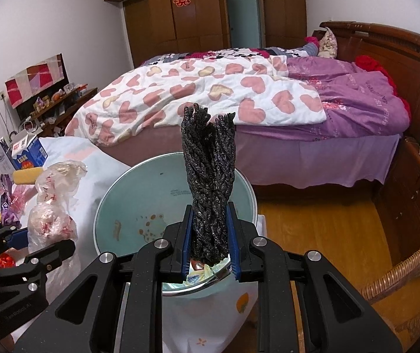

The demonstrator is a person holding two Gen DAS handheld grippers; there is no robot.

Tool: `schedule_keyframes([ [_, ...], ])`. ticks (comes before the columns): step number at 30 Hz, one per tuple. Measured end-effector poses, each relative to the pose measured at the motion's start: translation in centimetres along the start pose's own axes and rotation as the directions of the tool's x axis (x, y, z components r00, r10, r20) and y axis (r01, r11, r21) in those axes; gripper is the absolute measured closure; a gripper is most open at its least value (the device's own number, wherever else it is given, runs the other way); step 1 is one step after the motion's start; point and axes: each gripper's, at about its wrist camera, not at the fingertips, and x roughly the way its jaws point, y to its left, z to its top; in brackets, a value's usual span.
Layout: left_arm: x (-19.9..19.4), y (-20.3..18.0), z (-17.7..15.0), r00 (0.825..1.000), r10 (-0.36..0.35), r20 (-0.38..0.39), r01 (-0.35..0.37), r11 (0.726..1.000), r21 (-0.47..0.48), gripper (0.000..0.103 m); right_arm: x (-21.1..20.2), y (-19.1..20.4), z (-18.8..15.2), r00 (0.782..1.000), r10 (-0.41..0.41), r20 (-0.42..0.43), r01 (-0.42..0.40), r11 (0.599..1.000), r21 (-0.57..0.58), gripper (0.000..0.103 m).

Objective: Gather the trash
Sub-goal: 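Open the right gripper over the wastebasket to drop the black scrubber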

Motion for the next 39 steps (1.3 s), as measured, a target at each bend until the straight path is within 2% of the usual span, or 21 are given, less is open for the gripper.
schedule_keyframes([
  [11, 2.5, -1.2, 1.1, 0.999, -0.022, -0.032, 0.022, 1.000, 0.017, 0.064, 2.0, -0.3, 0.1, 0.999, 0.019, -0.039, -0.020, 1.000, -0.012, 0.081],
  [17, 4.6, -1.2, 1.3, 0.998, 0.000, -0.070, 0.001, 1.000, 0.013, 0.061, 4.4, -0.4, -0.1, 0.990, 0.098, -0.098, -0.099, 0.995, -0.008, 0.079],
  [21, 5.4, -0.8, 1.3, 0.996, 0.013, -0.092, -0.013, 1.000, 0.003, 0.058, 5.6, -1.1, -0.1, 0.982, 0.141, -0.127, -0.139, 0.990, 0.029, 0.070],
  [24, 5.3, -0.7, 1.2, 0.996, 0.013, -0.088, -0.013, 1.000, -0.007, 0.049, 5.0, -1.7, 0.1, 0.981, 0.168, -0.102, -0.162, 0.985, 0.066, 0.067],
  [26, 5.0, -0.5, 1.3, 0.997, 0.022, -0.076, -0.023, 1.000, -0.015, 0.029, 4.4, -1.8, 0.2, 0.984, 0.159, -0.086, -0.153, 0.986, 0.067, 0.065],
  [30, 3.7, -0.2, 1.4, 0.999, 0.011, -0.043, -0.012, 1.000, -0.024, 0.027, 3.1, -2.5, 0.3, 0.989, 0.138, -0.055, -0.131, 0.985, 0.110, 0.062],
  [32, 2.3, 0.2, 1.3, 1.000, 0.013, -0.008, -0.013, 0.999, -0.032, 0.018, 2.1, -2.9, 0.2, 0.991, 0.127, -0.031, -0.122, 0.983, 0.134, 0.052],
  [34, 0.9, 0.5, 0.9, 0.999, 0.017, 0.029, -0.017, 0.999, -0.028, 0.017, 1.1, -2.9, 0.1, 0.994, 0.112, -0.006, -0.110, 0.983, 0.145, 0.041],
  [36, -0.7, 1.1, 0.4, 0.996, 0.053, 0.066, -0.051, 0.998, -0.022, 0.012, 0.0, -2.3, 0.0, 0.997, 0.081, 0.012, -0.081, 0.988, 0.129, 0.035],
  [39, -2.5, 2.6, -0.1, 0.992, 0.086, 0.092, -0.082, 0.996, -0.044, 0.007, -1.2, -0.9, -0.4, 0.998, 0.045, 0.032, -0.047, 0.996, 0.070, 0.034],
])
